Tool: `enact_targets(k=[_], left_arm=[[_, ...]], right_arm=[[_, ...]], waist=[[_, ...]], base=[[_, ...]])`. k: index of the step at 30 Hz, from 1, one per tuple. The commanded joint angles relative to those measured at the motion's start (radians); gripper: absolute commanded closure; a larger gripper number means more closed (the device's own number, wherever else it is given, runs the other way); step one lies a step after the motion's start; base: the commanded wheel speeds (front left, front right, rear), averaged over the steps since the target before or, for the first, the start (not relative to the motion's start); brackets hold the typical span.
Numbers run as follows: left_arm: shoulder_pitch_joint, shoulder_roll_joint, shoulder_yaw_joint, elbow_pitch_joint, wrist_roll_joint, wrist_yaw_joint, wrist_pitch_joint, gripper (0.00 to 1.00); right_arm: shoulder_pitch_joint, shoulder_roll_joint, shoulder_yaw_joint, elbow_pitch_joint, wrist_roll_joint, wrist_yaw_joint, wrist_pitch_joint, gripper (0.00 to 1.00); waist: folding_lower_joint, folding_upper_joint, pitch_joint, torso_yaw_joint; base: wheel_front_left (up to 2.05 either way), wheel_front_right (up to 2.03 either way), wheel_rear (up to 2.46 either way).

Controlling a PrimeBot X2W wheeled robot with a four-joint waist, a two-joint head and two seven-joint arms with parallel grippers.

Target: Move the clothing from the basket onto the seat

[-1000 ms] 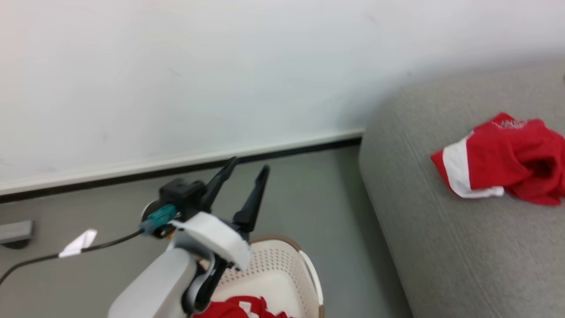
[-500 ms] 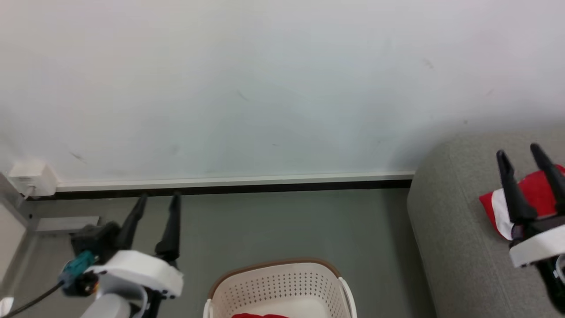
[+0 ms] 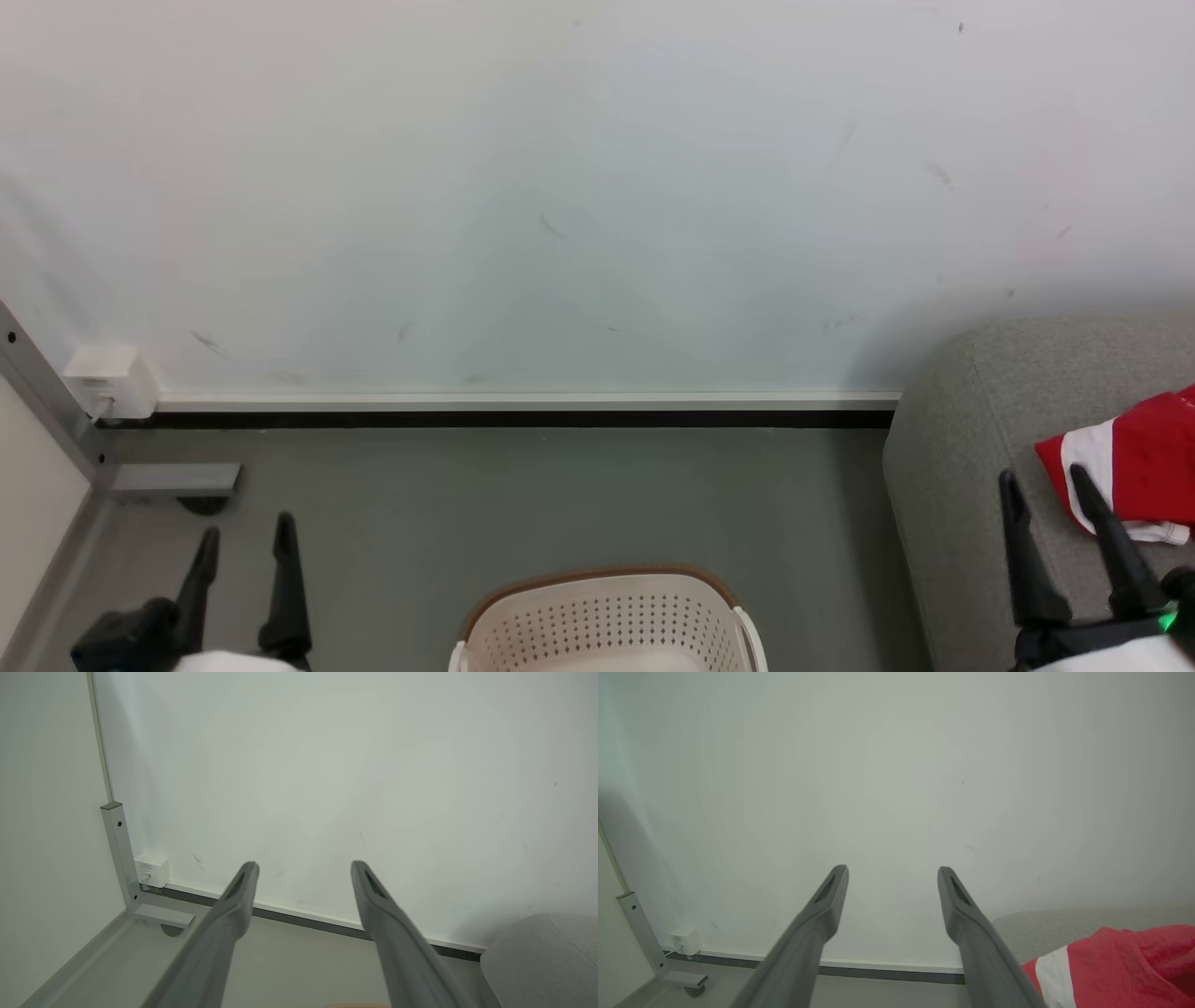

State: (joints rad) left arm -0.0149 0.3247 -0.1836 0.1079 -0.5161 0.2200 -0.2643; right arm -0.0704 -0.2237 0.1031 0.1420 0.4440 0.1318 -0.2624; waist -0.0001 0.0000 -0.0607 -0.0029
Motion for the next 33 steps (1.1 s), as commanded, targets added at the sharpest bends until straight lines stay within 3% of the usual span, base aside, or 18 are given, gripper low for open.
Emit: enact_targets(k=[1, 11, 20, 33], left_arm=[[0.019, -0.007, 0.008, -0.002, 0.016, -0.006, 0.000, 0.00], [0.046, -0.078, 0.075, 0.017, 0.092, -0.068, 0.000, 0.00], [0.017, -0.112, 0.070, 0.065, 0.106, -0.116, 0.001, 0.00], [-0.240, -0.154, -0.045, 0.193, 0.134, -0.168, 0.112, 0.00]], right_arm=[[0.022, 0.004, 0.000, 0.004, -0.013, -0.002, -0.003, 0.00], [0.019, 0.019, -0.005, -0.002, -0.041, -0.002, -0.003, 0.00], [-0.004, 0.010, 0.007, 0.002, -0.032, -0.002, -0.003, 0.00], [-0.140, -0.035, -0.013, -0.069, -0.009, -0.002, -0.003, 0.00]], waist=[[0.0001, 0.0000, 0.002, -0.003], [0.0001, 0.0000, 0.013, -0.013], [0.0001, 0.0000, 0.042, -0.025], [0.0001, 0.0000, 0.306, -0.109]], base=[[0.00, 0.00, 0.00], [0.00, 0.00, 0.00], [0.00, 0.00, 0.00], [0.00, 0.00, 0.00]])
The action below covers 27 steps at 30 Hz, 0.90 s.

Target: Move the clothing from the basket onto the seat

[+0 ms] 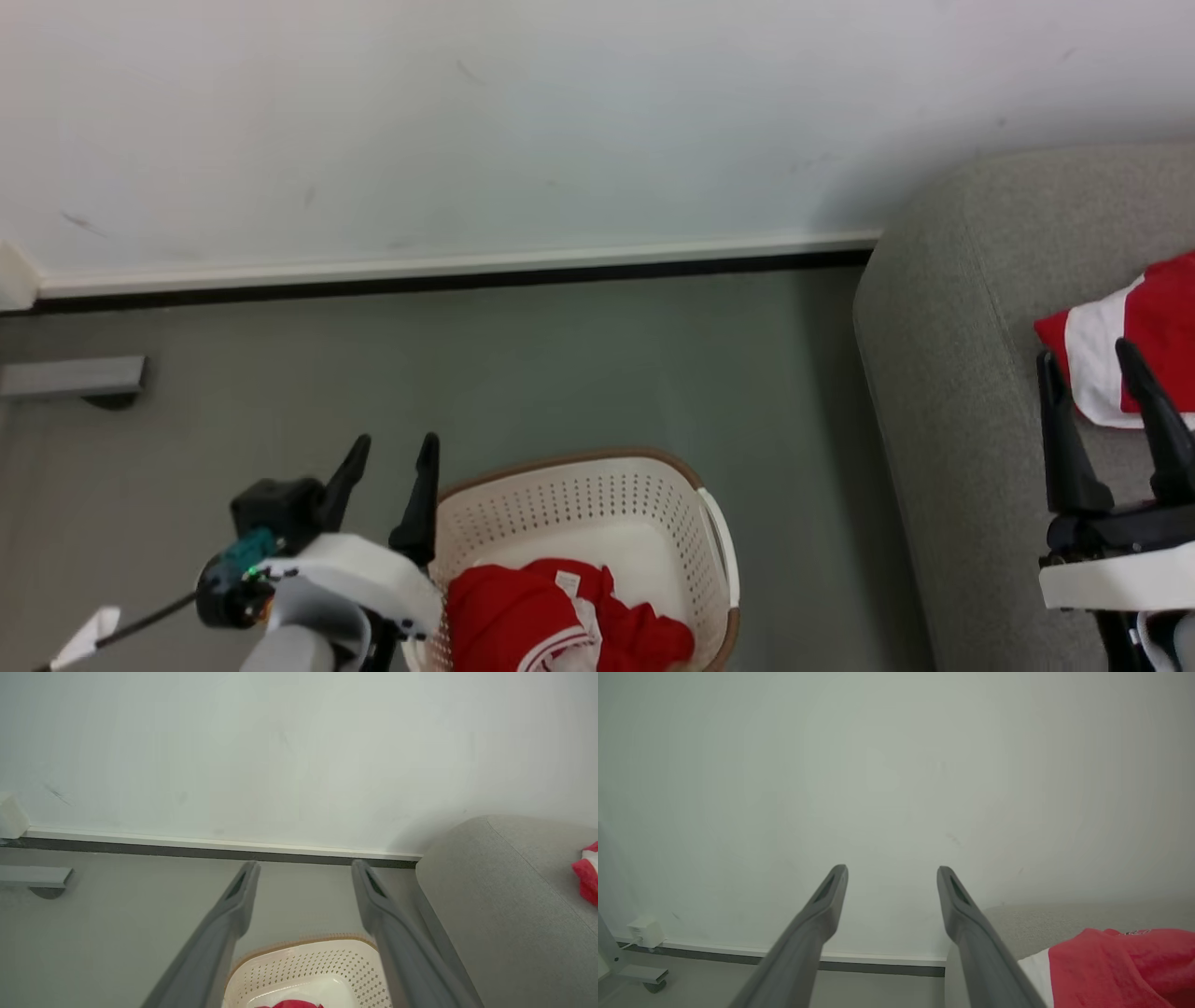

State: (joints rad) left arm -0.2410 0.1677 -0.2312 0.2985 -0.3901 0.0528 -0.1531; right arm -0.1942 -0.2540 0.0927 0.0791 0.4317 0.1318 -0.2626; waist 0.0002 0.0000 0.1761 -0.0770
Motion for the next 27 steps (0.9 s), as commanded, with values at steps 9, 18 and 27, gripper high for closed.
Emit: enact_targets(k=[9, 18, 27], left_arm=[[-0.236, -0.021, -0.072, 0.251, 0.040, -0.057, 0.067, 0.00], [-0.439, -0.041, -0.138, 0.566, 0.072, -0.108, 0.111, 0.00], [-0.588, -0.035, -0.191, 0.831, 0.109, -0.132, 0.161, 0.00]], right_arm=[[-0.102, 0.015, -0.029, -0.067, 0.015, -0.002, -0.003, 0.00], [-0.191, 0.035, -0.055, -0.129, 0.014, -0.002, -0.003, 0.00], [-0.262, 0.076, -0.072, -0.194, 0.020, -0.002, -0.003, 0.00]], waist=[[-0.0002, 0.0000, 0.245, -0.089], [-0.0002, 0.0000, 0.397, -0.129], [-0.0002, 0.0000, 0.539, -0.187]], base=[[0.00, 0.00, 0.00], [0.00, 0.00, 0.00], [0.00, 0.00, 0.00]])
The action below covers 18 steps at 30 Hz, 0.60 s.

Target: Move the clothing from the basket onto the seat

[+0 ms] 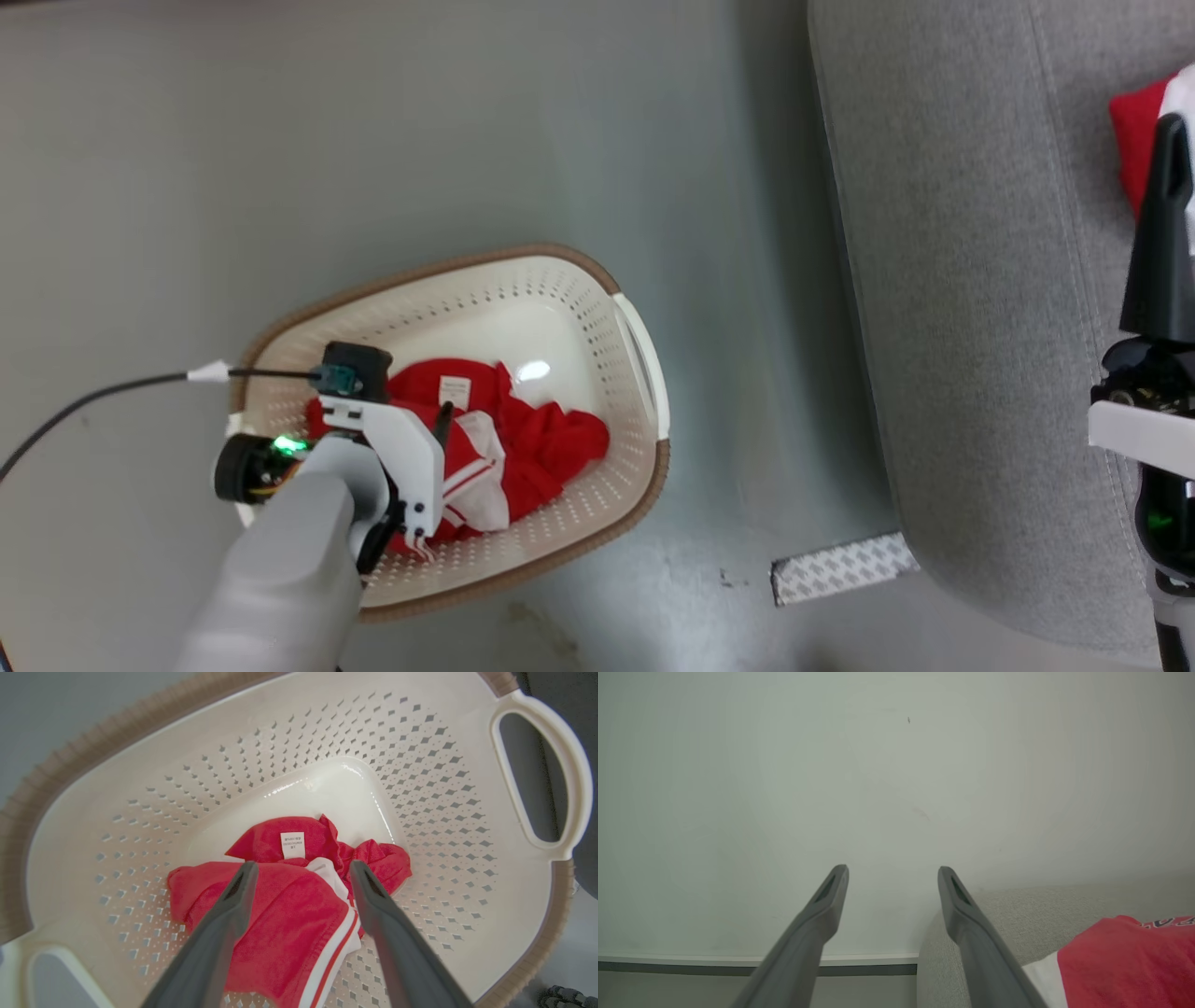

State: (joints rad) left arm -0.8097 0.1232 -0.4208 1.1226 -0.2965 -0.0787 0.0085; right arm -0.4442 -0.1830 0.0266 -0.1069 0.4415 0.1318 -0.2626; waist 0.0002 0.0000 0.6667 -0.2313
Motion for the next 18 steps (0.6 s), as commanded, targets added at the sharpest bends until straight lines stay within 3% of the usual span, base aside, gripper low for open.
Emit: enact_targets(k=[1, 7, 18], left_arm=[[-0.034, 0.013, -0.010, 0.029, 0.024, 0.000, 0.004, 0.00], [-0.115, 0.034, -0.084, 0.119, 0.086, -0.008, 0.077, 0.00], [-0.168, 0.084, -0.174, 0.159, 0.152, -0.022, 0.227, 0.00]], right_arm=[[-0.016, 0.011, -0.009, -0.016, 0.012, -0.002, -0.003, 0.00], [-0.043, 0.040, -0.007, -0.048, 0.015, -0.002, -0.003, 0.00], [-0.087, 0.072, 0.011, -0.070, 0.020, -0.002, -0.003, 0.00]], waist=[[-0.0002, 0.0000, 0.065, -0.039], [-0.0002, 0.0000, 0.158, -0.080], [-0.0002, 0.0000, 0.266, -0.138]], base=[[0.00, 0.00, 0.00], [0.00, 0.00, 0.00], [0.00, 0.00, 0.00]])
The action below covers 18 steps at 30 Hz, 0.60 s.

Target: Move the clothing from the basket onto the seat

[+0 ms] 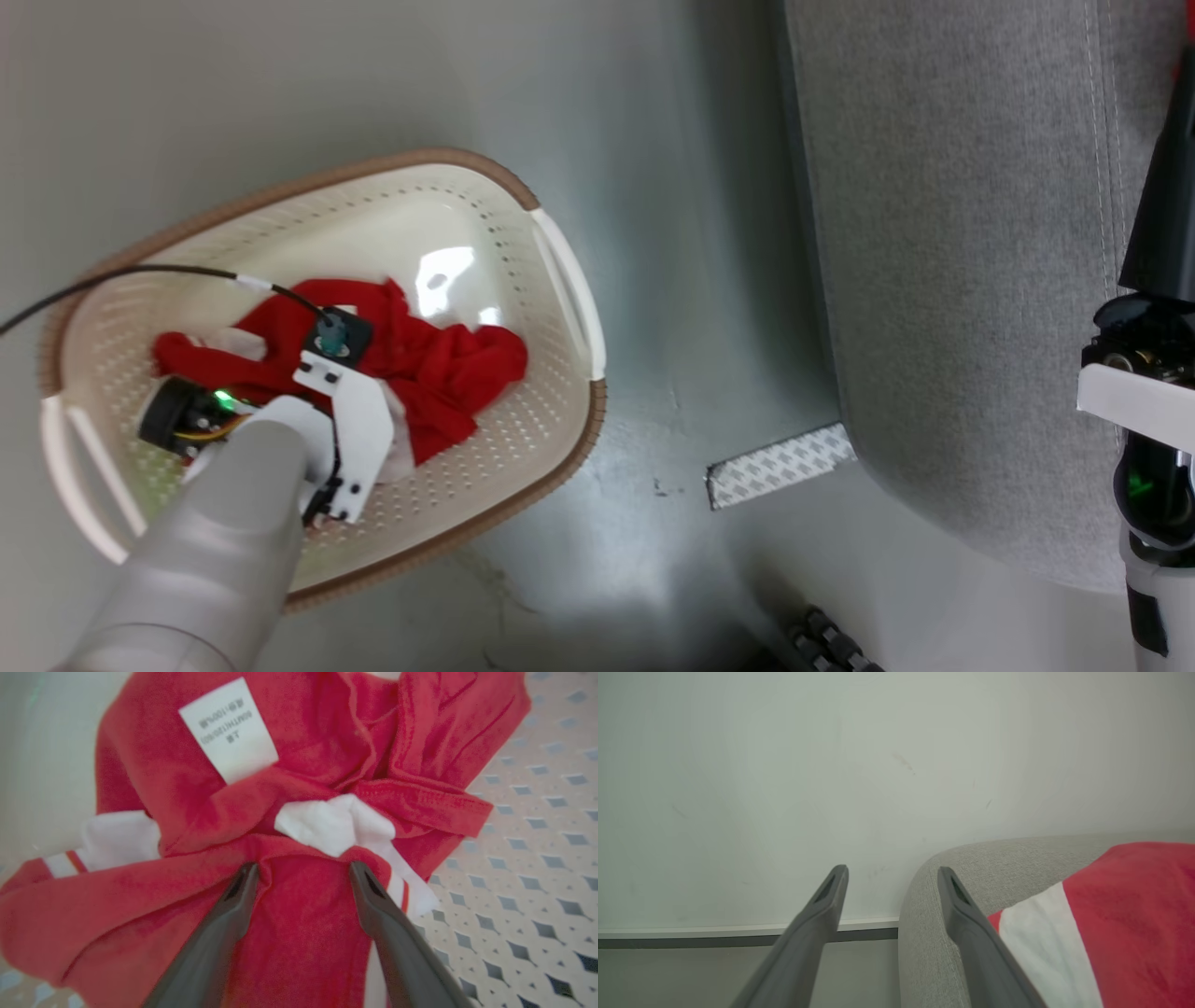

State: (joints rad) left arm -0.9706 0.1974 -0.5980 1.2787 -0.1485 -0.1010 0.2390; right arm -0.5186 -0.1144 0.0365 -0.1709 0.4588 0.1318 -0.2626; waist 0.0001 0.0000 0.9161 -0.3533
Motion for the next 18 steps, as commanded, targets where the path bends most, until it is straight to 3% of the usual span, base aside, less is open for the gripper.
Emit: enact_targets(k=[1, 9, 10, 11, 18], left_arm=[[-0.009, 0.016, -0.007, 0.005, 0.009, -0.002, 0.012, 0.00], [-0.012, 0.039, -0.099, 0.011, 0.063, -0.022, 0.142, 0.00], [-0.014, 0.040, -0.102, 0.012, 0.058, -0.023, 0.148, 0.67], [-0.017, 0.039, -0.102, 0.012, 0.053, -0.024, 0.151, 1.00], [-0.026, 0.029, -0.095, 0.011, 0.023, -0.028, 0.099, 1.00]], right_arm=[[-0.017, 0.007, 0.003, -0.006, 0.003, -0.002, -0.003, 0.00], [-0.031, 0.014, 0.006, 0.000, -0.007, -0.002, -0.003, 0.00], [-0.032, 0.013, 0.004, 0.000, -0.008, -0.002, -0.003, 0.00], [-0.033, 0.013, 0.003, 0.002, -0.011, -0.002, -0.003, 0.00], [-0.035, 0.013, 0.002, 0.010, -0.018, -0.002, -0.003, 0.00]], waist=[[-0.0001, 0.0000, 0.024, -0.022], [-0.0001, 0.0000, 0.054, -0.047], [-0.0001, 0.0000, 0.054, -0.047], [-0.0001, 0.0000, 0.053, -0.047], [-0.0001, 0.0000, 0.022, -0.039]], base=[[0.00, 0.00, 0.00], [0.00, 0.00, 0.00], [0.00, 0.00, 0.00], [0.00, 0.00, 0.00], [0.00, 0.00, 0.00]])
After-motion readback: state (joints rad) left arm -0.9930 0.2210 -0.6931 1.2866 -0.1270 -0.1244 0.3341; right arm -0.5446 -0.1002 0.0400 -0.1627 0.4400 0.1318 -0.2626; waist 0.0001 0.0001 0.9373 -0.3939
